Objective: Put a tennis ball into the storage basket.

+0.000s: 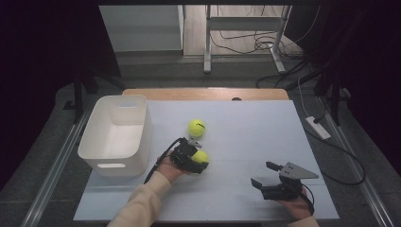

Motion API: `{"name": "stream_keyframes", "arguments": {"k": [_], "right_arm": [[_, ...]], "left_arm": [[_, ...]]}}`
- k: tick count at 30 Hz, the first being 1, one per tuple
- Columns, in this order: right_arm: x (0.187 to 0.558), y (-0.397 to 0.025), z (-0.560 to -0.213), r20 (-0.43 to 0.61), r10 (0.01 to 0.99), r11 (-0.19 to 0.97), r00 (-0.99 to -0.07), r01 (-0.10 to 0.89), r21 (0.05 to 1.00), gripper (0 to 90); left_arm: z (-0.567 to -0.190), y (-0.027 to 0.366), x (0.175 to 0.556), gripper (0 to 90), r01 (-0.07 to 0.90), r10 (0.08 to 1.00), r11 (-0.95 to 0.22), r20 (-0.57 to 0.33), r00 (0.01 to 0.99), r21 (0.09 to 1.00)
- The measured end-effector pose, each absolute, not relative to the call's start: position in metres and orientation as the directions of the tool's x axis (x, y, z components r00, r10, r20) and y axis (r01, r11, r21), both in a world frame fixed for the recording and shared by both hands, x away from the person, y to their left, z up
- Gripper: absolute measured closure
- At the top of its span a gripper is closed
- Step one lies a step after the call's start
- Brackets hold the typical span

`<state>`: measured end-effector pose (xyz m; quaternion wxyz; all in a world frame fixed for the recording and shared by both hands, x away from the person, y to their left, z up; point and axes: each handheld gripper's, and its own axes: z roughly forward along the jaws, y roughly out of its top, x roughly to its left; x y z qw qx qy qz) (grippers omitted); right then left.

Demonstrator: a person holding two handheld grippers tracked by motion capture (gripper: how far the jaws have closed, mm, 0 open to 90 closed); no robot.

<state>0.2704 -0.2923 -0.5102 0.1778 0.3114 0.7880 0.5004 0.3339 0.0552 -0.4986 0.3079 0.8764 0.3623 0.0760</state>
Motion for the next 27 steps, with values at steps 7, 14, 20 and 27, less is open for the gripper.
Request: {"name": "stream_keyframes", "arguments": {"k": [7, 14, 20, 27], "right_arm": [[0.270, -0.293, -0.510, 0.028, 0.673, 0.304, -0.739, 0.311, 0.900, 10.0], [0.270, -0.292, -0.510, 0.024, 0.675, 0.308, -0.737, 0.311, 0.899, 10.1], [0.270, -0.293, -0.510, 0.023, 0.677, 0.308, -0.736, 0.311, 0.899, 10.1], [0.270, -0.292, -0.510, 0.021, 0.678, 0.308, -0.735, 0.311, 0.899, 10.1]], "left_arm": [[-0.485, 0.066, 0.330, 26.7, 0.576, 0.682, -0.510, -0.107, 0.723, 0.639], [-0.479, 0.072, 0.326, 26.7, 0.564, 0.680, -0.484, -0.117, 0.723, 0.670], [-0.473, 0.076, 0.323, 26.7, 0.555, 0.676, -0.463, -0.130, 0.725, 0.691], [-0.466, 0.081, 0.317, 26.6, 0.535, 0.682, -0.429, -0.128, 0.720, 0.727]]}}
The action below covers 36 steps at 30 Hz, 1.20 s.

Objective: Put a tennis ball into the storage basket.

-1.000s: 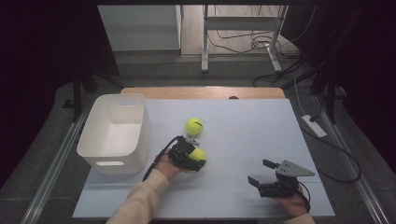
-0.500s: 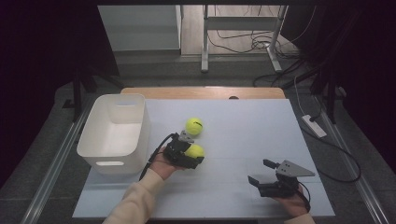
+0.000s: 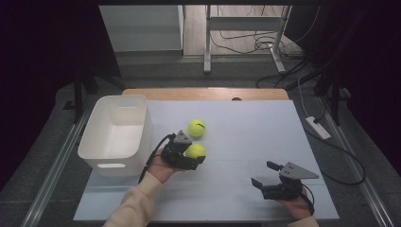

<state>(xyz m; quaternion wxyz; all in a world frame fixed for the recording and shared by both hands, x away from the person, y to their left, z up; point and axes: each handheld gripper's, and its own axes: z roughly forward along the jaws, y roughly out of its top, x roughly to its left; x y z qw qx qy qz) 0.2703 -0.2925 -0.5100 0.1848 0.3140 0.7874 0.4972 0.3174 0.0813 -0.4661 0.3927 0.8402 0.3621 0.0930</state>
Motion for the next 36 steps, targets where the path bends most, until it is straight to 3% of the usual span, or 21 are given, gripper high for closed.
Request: {"name": "stream_keyframes", "arguments": {"k": [36], "right_arm": [[0.270, -0.293, -0.509, 0.015, 0.687, 0.304, -0.726, 0.306, 0.902, 10.2]], "left_arm": [[-0.438, 0.105, 0.301, 26.6, 0.476, 0.682, -0.323, -0.148, 0.716, 0.818]]}}
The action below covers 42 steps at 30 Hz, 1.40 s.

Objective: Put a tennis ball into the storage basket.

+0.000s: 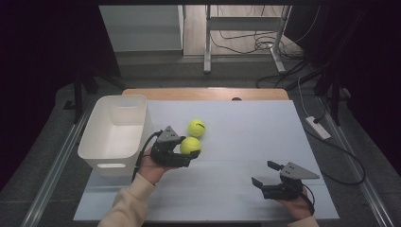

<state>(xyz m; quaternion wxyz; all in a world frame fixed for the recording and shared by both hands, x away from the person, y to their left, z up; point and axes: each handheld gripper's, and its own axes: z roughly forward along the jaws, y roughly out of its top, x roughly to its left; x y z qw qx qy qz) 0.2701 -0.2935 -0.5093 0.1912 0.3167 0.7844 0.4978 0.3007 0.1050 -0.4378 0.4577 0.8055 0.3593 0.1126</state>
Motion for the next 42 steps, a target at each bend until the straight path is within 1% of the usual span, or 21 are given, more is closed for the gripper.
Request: {"name": "stream_keyframes", "arguments": {"k": [10, 42], "right_arm": [[0.270, -0.293, -0.509, 0.017, 0.688, 0.300, -0.725, 0.306, 0.904, 10.2], [0.270, -0.293, -0.509, 0.016, 0.691, 0.297, -0.723, 0.304, 0.905, 10.2]], "left_arm": [[-0.422, 0.114, 0.296, 26.5, 0.448, 0.691, -0.298, -0.133, 0.710, 0.843], [-0.396, 0.129, 0.294, 26.6, 0.385, 0.706, -0.221, -0.125, 0.697, 0.896]]}}
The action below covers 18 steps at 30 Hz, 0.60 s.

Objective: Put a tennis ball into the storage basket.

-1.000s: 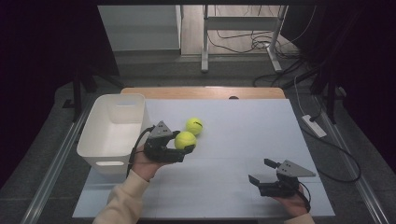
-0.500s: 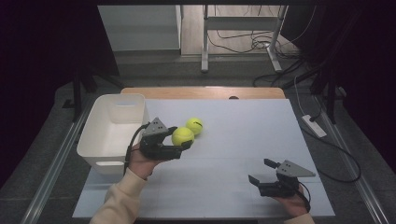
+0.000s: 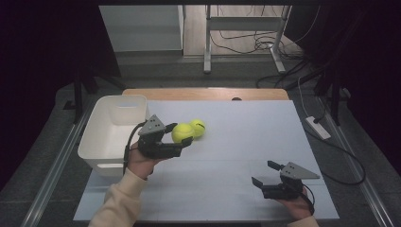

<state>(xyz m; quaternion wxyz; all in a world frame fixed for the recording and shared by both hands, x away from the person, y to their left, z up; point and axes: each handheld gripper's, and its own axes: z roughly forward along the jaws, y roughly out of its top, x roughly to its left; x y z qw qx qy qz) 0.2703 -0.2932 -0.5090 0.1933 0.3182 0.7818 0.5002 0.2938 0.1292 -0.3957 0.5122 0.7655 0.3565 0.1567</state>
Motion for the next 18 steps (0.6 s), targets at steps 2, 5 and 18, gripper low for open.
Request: {"name": "stream_keyframes", "arguments": {"k": [2, 5, 18], "right_arm": [[0.270, -0.293, -0.509, 0.016, 0.691, 0.296, -0.722, 0.304, 0.905, 10.2], [0.270, -0.294, -0.509, 0.021, 0.692, 0.295, -0.722, 0.309, 0.904, 10.2], [0.271, -0.294, -0.509, 0.030, 0.691, 0.286, -0.722, 0.311, 0.906, 10.2]], "left_arm": [[-0.392, 0.131, 0.294, 26.6, 0.378, 0.708, -0.223, -0.117, 0.696, 0.899], [-0.388, 0.134, 0.295, 26.6, 0.371, 0.712, -0.213, -0.117, 0.693, 0.904], [-0.384, 0.144, 0.303, 26.6, 0.383, 0.738, -0.188, -0.128, 0.663, 0.904]]}}
